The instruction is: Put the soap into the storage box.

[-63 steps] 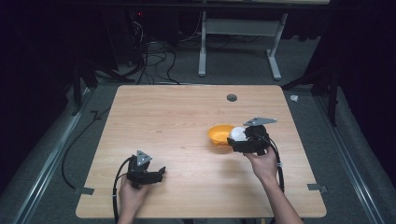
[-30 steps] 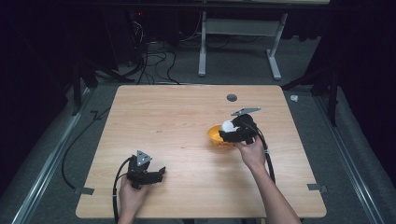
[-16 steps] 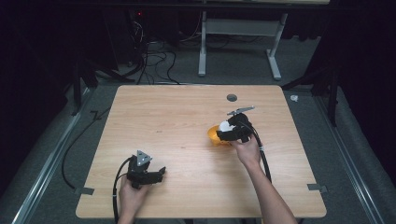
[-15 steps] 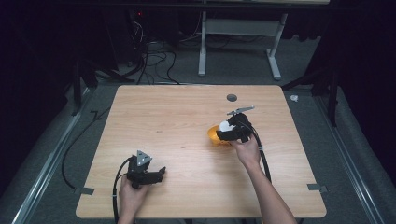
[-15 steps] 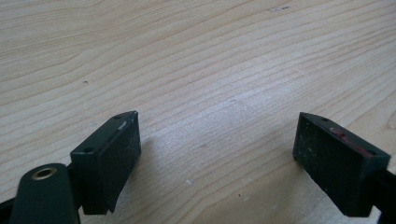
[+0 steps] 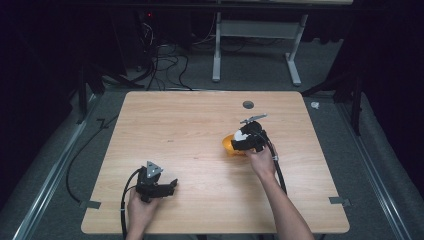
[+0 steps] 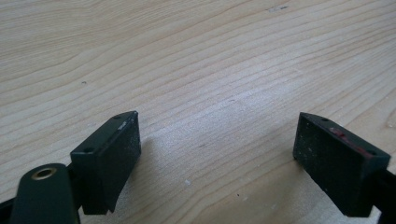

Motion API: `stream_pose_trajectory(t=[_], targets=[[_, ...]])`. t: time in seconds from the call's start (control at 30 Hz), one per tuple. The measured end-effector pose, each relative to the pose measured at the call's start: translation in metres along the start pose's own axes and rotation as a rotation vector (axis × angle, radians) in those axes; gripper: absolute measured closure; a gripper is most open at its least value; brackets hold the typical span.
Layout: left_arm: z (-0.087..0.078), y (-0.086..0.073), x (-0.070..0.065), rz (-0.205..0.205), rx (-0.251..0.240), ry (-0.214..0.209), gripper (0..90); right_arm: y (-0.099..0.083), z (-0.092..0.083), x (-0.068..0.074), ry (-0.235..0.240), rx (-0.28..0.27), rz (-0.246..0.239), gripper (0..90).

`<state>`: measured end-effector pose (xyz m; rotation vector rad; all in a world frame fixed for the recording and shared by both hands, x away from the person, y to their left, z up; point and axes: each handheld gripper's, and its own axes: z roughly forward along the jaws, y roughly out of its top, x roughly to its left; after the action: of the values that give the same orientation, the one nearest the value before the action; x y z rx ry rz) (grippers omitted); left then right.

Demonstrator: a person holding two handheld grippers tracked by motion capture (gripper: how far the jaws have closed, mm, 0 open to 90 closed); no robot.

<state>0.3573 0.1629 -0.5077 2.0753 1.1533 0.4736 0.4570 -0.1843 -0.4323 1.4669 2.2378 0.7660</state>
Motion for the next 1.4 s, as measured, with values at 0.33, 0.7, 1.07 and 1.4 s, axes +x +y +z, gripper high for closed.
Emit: stream_pose_trajectory(t=[0.33, 0.7, 1.07, 1.4], targets=[[0.0, 0.0, 0.0, 0.005, 0.0, -0.004, 15.5, -0.001, 0.008, 0.004, -0.001, 0.025, -0.004, 24.0], [0.0, 0.0, 0.0, 0.003, -0.003, -0.005, 15.4, -0.001, 0.009, 0.004, -0.008, 0.053, 0.006, 23.9], [0.0, 0.0, 0.0, -0.001, -0.002, -0.003, 15.4, -0.004, 0.018, 0.003, -0.008, 0.072, 0.029, 23.5], [0.0, 0.0, 0.0, -0.002, -0.002, -0.002, 15.4, 0.0, 0.001, 0.001, -0.004, -0.003, 0.027, 23.3]])
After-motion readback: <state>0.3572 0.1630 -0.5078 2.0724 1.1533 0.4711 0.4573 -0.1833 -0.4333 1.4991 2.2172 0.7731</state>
